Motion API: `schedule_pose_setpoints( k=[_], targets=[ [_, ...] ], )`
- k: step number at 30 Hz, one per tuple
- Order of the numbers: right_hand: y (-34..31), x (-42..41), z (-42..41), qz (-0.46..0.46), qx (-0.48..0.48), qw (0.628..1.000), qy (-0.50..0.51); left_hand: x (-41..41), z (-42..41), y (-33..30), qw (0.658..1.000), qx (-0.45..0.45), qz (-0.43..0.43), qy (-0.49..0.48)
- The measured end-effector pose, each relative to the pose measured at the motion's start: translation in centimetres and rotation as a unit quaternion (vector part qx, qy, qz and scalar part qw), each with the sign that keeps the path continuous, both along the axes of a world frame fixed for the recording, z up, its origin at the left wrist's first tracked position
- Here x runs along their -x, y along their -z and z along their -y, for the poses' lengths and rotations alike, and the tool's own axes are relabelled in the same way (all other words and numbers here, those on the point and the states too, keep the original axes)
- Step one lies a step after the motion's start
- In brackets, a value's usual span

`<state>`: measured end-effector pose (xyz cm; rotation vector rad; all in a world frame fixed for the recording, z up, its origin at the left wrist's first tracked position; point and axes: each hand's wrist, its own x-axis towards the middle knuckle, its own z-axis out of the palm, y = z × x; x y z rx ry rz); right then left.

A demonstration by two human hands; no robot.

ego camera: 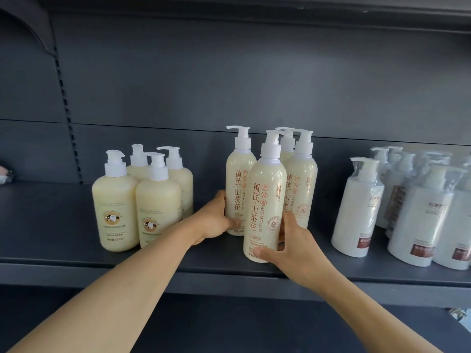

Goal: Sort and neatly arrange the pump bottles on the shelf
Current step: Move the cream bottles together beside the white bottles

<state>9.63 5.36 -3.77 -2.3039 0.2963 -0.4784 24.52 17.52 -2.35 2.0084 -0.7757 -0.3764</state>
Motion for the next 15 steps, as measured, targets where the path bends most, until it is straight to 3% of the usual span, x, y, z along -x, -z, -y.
schedule_pose_setpoints(
  k=[9, 15],
  targets=[
    [0.3, -2.7, -1.4, -0.031, 0.027, 0.999, -0.035, 2.6, -4.1, -0.9, 0.992, 0.038, 0.082, -0.087],
    [0.5, -2.8, -2.1, 0.0, -0.055, 0.998, -0.042, 4.7, -4.9, -1.0, 0.994, 0.013, 0.084, -0.067]
  ],
)
